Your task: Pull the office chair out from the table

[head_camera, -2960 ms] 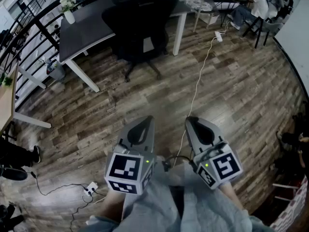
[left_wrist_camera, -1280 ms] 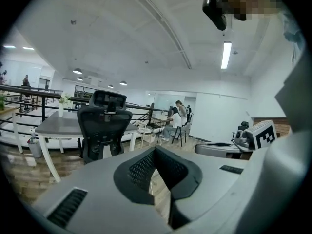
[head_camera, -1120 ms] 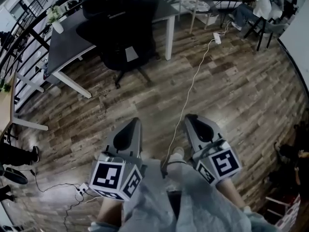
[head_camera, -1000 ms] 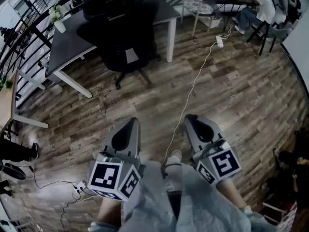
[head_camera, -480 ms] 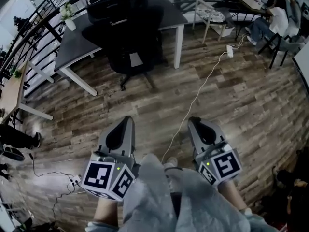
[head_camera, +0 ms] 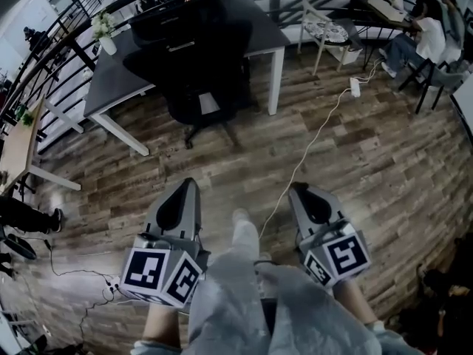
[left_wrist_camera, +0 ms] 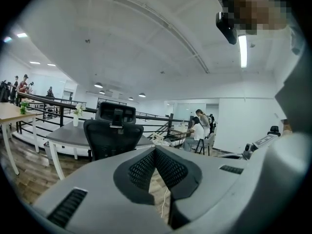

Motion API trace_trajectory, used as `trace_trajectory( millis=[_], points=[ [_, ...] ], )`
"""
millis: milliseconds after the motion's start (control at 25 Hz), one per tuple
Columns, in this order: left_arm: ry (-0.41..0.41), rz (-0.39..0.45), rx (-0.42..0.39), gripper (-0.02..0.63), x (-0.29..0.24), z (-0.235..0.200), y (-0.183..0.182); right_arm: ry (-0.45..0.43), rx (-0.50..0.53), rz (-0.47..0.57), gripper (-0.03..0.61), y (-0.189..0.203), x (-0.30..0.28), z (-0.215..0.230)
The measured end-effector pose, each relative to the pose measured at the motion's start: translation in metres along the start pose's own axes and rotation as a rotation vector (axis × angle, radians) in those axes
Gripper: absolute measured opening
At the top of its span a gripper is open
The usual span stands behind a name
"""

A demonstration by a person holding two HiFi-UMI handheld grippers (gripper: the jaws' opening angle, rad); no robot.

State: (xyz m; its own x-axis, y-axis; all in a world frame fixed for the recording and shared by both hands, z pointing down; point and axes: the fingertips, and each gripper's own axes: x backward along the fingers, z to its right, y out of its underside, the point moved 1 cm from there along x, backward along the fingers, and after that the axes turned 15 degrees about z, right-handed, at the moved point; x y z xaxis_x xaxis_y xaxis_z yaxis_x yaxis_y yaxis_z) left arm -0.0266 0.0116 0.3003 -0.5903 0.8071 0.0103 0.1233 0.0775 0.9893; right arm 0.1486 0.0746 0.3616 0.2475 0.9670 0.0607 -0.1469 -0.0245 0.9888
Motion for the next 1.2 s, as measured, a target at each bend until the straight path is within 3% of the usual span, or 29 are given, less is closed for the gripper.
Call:
trace_trajectory(
  millis=[400, 760, 1200],
  points=[
    [-0.028, 0.033, 0.009, 0.009, -0.088, -0.056, -0.018, -0.02, 0.052, 0.009, 0.005, -0.019, -0.104, 0.036],
    [-0.046, 0.067, 0.005, 0.009, -0.151, -0.121, -0.038, -0.039, 0.081, 0.032, 0.005, -0.028, -0.2, 0.043],
    [-0.06, 0.094, -0.043, 0.009, -0.182, -0.177, -0.04, -0.007, 0.193, 0.045, 0.005, -0.029, -0.262, 0.065]
  ],
)
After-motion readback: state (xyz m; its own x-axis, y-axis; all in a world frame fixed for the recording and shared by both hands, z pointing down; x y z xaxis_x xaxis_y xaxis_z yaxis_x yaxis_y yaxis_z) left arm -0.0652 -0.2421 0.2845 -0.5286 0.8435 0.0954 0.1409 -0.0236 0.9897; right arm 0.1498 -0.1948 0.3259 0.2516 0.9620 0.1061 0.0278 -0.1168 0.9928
